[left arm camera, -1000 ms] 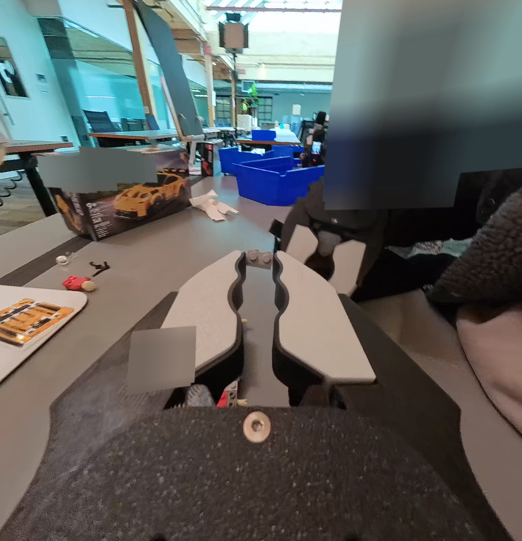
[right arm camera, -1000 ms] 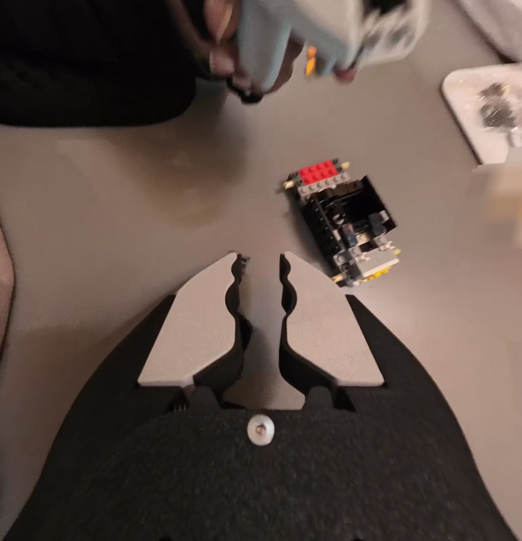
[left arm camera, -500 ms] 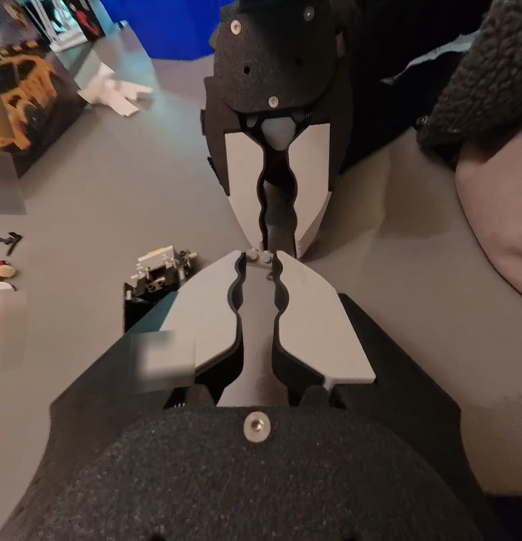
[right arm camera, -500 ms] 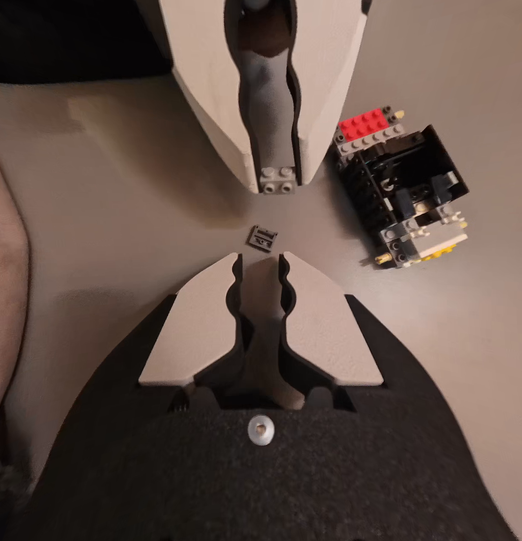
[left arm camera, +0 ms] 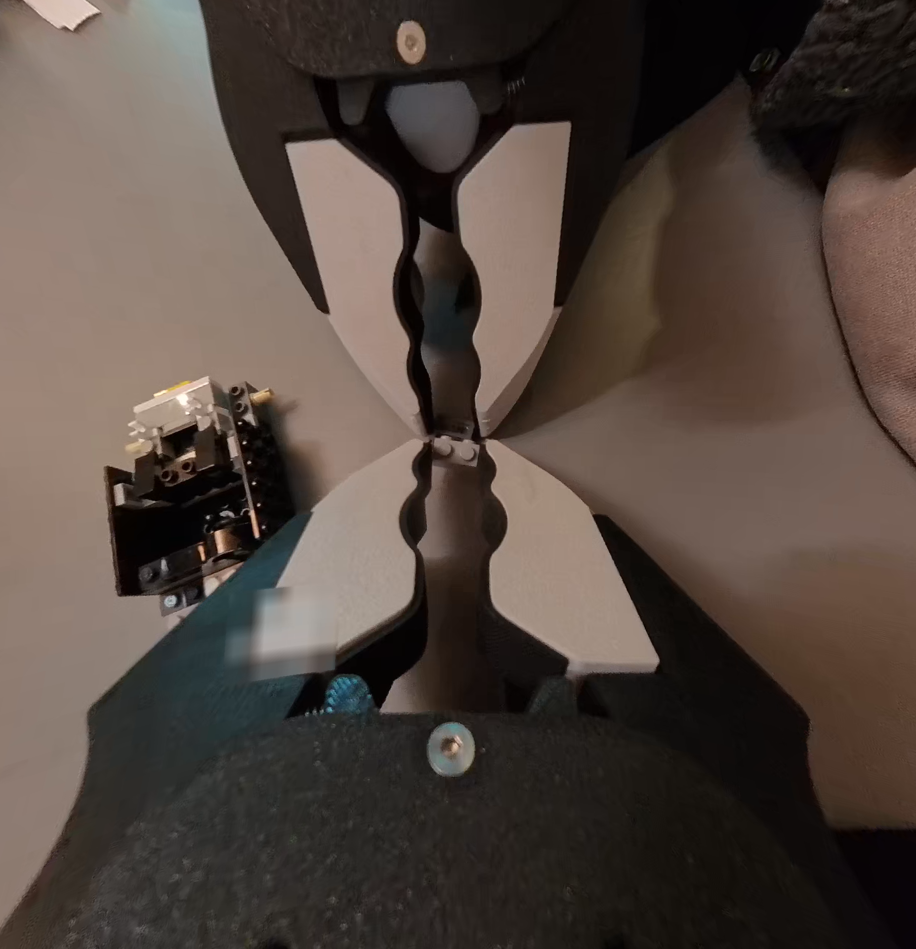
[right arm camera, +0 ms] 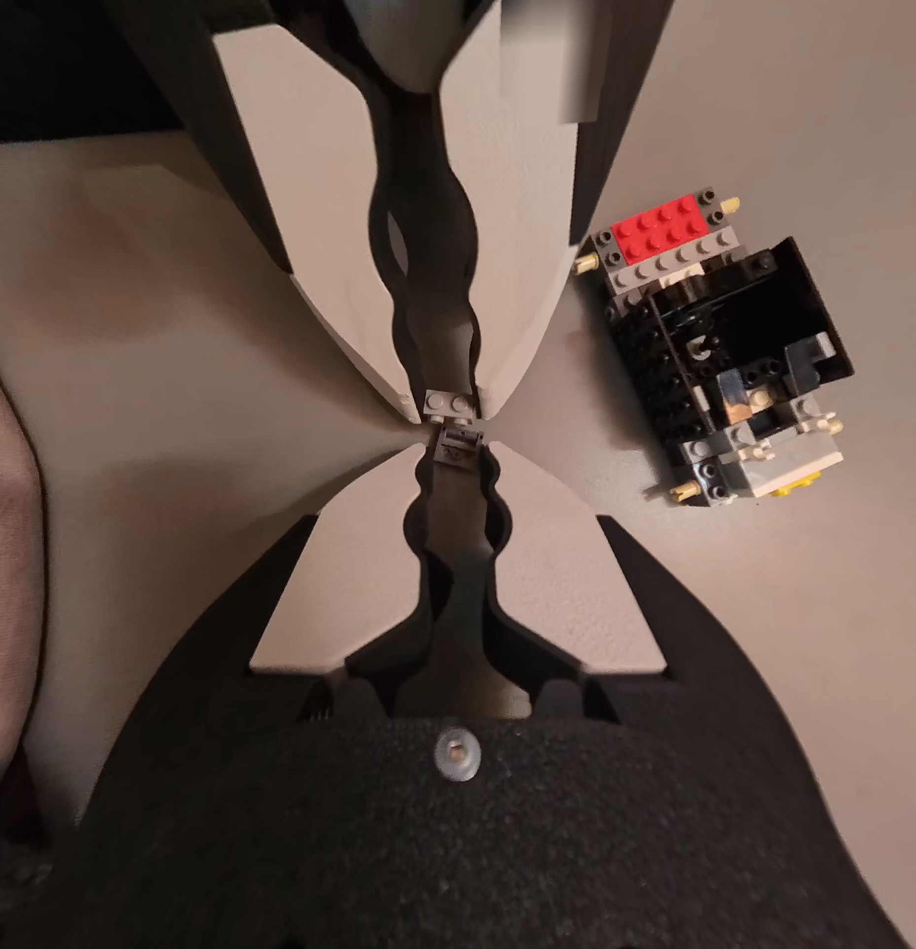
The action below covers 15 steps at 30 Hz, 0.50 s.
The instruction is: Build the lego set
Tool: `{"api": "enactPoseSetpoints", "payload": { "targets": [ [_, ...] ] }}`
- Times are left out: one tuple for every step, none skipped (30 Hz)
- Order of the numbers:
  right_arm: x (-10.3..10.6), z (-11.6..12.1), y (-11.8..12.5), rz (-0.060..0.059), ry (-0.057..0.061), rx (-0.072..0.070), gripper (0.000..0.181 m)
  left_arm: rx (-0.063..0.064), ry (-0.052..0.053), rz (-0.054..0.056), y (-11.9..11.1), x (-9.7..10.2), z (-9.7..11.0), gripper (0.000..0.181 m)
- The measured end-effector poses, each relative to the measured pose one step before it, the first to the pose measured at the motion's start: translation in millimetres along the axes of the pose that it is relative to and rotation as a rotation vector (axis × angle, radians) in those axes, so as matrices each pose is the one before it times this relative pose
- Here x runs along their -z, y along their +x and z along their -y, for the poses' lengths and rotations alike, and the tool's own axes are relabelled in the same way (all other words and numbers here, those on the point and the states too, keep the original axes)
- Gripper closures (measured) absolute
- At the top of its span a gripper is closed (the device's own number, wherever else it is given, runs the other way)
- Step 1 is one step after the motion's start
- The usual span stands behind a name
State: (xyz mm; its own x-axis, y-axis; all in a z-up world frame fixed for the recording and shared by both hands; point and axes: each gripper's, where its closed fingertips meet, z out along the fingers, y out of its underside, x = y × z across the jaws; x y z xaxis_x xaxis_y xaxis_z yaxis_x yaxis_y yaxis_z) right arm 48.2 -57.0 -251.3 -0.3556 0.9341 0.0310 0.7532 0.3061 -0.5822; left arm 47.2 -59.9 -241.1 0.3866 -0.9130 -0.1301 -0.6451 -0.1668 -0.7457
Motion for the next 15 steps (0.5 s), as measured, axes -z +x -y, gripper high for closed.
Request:
{"api": "enactPoseSetpoints", "payload": {
  "targets": [
    [1.22,1.23,-0.05,-0.0041,0.0017,0.0197,0.164,0.0009,-0.002,-0.0072,1.13,-0.55,-0.43,0.164],
    [1.23,0.92,-0.21,-0.0009,-0.0034,0.0201,0.164,-0.0008,-0.0021,-0.0023,0.46,-0.44,-0.39,0.164],
    [1.47,1.73,-0.9,0.0019,0.0019,0.0273,0.164,-0.0006,-0.0026,-0.0001,0.12,-0.44,-0.29,0.164],
    [1.48,3.13,-0.43,-0.0025,0.011,0.0264,0.164,0.0005,-0.0027,-0.0009,0.18,-0.48,-0.42,0.164],
    [1.56,4.21,-0.74,0.0011,0.0173,0.0192,0.164,0.0005,-0.0026,-0.0016,0.28,-0.54,-0.49,0.164],
    [1.58,4.18,-0.48,0.0021,0.0204,0.0108,0.164,-0.0002,-0.0048,-0.0002,0.16,-0.65,-0.79,0.164],
    [1.57,3.92,0.89,-0.0033,0.0213,0.0057,0.167,-0.0002,-0.0066,0.0047,-0.65,-0.43,-1.12,0.164],
    [1.66,3.79,1.47,-0.0049,0.0256,0.0027,0.167,0.0002,-0.0046,0.0031,-0.55,-0.24,-0.92,0.164],
    [0.95,1.13,1.22,-0.0004,0.0131,-0.0037,0.166,0.0023,0.0019,0.0007,-0.31,0.11,-0.05,0.164],
    [0.44,-0.9,0.27,0.0075,0.0016,-0.0099,0.165,0.0029,0.0046,-0.0017,0.05,0.29,0.51,0.164],
    [0.31,-2.03,1.23,0.0003,-0.0039,-0.0073,0.163,0.0012,0.0033,-0.001,-0.02,0.29,0.33,0.164],
    [0.75,-1.6,1.4,-0.0038,0.0034,-0.0013,0.162,0.0002,0.0012,0.0,-0.01,0.14,-0.06,0.164],
    [1.1,-0.84,0.06,0.0039,0.01,-0.0026,0.161,0.0011,0.0007,-0.0008,0.03,-0.02,-0.1,0.164],
    [1.09,-0.99,-0.71,0.0092,0.009,-0.0055,0.16,0.0024,0.0007,-0.0018,0.09,0.01,-0.28,0.164],
    [0.77,-1.35,-0.75,0.008,0.0056,-0.0044,0.159,0.0027,0.0023,-0.0019,0.1,0.03,0.08,0.164]
  ]
}}
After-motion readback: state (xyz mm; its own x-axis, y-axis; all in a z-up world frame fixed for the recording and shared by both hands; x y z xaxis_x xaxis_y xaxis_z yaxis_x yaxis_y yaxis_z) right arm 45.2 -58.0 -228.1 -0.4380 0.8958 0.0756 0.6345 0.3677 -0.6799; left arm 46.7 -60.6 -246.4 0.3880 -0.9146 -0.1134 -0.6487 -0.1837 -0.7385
